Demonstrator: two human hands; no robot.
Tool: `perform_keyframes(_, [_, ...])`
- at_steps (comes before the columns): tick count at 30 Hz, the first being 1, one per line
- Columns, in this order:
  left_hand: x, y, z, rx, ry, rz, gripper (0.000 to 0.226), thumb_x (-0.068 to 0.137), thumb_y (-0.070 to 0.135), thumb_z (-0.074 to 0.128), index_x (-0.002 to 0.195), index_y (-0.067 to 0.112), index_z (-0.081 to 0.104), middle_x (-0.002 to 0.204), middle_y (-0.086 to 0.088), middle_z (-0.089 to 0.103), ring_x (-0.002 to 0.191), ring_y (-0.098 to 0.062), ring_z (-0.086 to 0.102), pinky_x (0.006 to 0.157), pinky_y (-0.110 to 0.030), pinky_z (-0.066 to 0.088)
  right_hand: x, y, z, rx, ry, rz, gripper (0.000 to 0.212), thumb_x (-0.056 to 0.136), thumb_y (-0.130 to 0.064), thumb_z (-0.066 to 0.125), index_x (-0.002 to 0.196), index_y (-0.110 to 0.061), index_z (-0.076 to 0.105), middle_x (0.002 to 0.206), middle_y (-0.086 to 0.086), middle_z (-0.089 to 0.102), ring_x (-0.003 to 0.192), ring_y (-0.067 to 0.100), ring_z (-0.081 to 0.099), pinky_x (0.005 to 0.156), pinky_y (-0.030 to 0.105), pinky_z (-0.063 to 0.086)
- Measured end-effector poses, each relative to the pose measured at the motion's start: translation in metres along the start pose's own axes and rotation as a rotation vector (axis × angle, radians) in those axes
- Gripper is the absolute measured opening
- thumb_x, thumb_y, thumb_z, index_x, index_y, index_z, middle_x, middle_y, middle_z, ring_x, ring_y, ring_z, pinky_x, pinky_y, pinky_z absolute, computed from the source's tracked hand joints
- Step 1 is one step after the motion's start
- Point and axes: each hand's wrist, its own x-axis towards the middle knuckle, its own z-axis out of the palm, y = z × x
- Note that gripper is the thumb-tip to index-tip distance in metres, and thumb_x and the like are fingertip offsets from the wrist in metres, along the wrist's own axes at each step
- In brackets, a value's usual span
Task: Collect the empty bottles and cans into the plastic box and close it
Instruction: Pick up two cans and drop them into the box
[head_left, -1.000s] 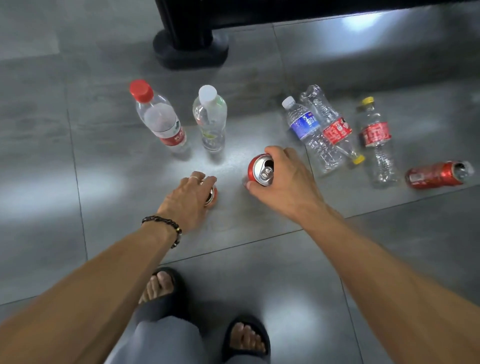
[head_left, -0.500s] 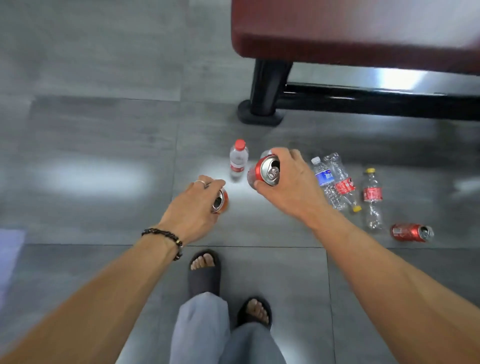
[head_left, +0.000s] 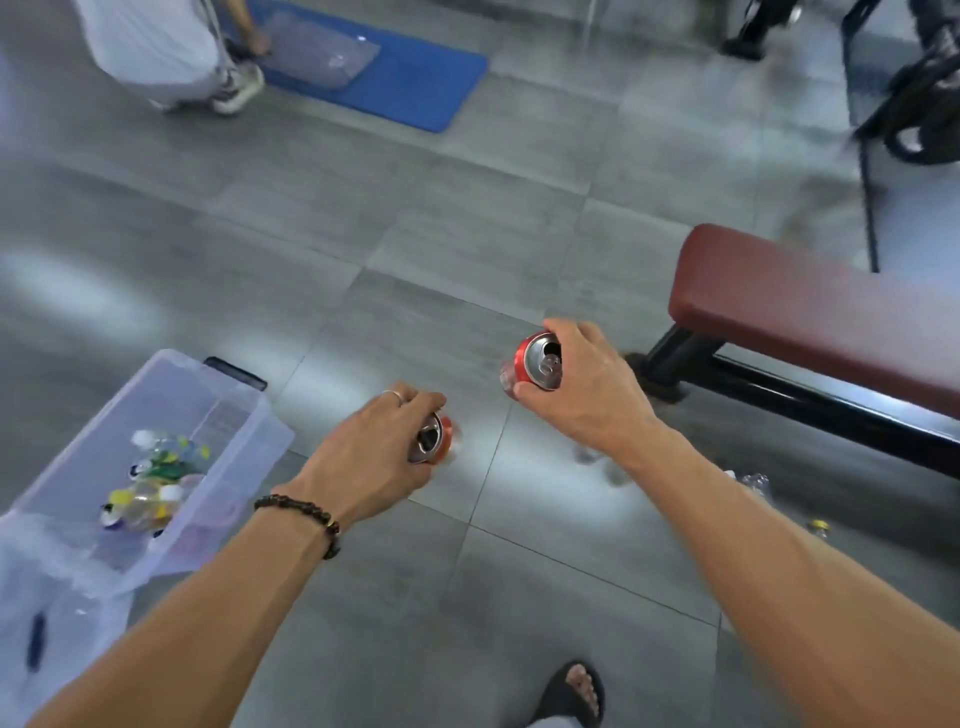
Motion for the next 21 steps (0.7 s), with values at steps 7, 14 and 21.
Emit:
perform_keyframes(7, [-0.112, -0.153, -0.084, -0.033, 0.109, -0.111, 0.063, 0.076, 0.030, 0.067, 0.133, 0.029, 0.039, 0.129, 0.002, 0.045, 0.107, -0.024, 0.053, 0.086, -0.035, 0.047, -0.017, -0.185, 0.078, 0.010, -0.065, -0.101, 0.059, 0.075, -0.045, 0.069, 0.125, -0.026, 0.046, 0.124, -0.003, 0.049, 0.111, 0.019, 0.050, 0.084, 0.032, 0.044])
perform_keyframes(14, [-0.197, -0.295, -0.130, -0.027, 0.115, -0.240, 0.048, 0.082, 0.040, 0.061, 0.125, 0.028, 0.045, 0.118, 0.002, 0.051, 0.097, -0.024, 0.056, 0.077, -0.035, 0.049, -0.027, -0.329, 0.183, 0.053, -0.217, -0.128, 0.062, 0.077, -0.043, 0.070, 0.130, -0.023, 0.043, 0.126, -0.001, 0.048, 0.109, 0.022, 0.054, 0.087, 0.030, 0.044])
perform_keyframes(21, [-0.197, -0.410, -0.114, -0.008, 0.076, -0.350, 0.059, 0.080, 0.043, 0.067, 0.131, 0.030, 0.040, 0.123, 0.003, 0.049, 0.098, -0.021, 0.056, 0.072, -0.030, 0.047, 0.023, -0.391, 0.287, 0.038, -0.317, -0.174, 0.063, 0.075, -0.040, 0.071, 0.129, -0.021, 0.045, 0.122, 0.001, 0.050, 0.103, 0.023, 0.056, 0.086, 0.032, 0.046])
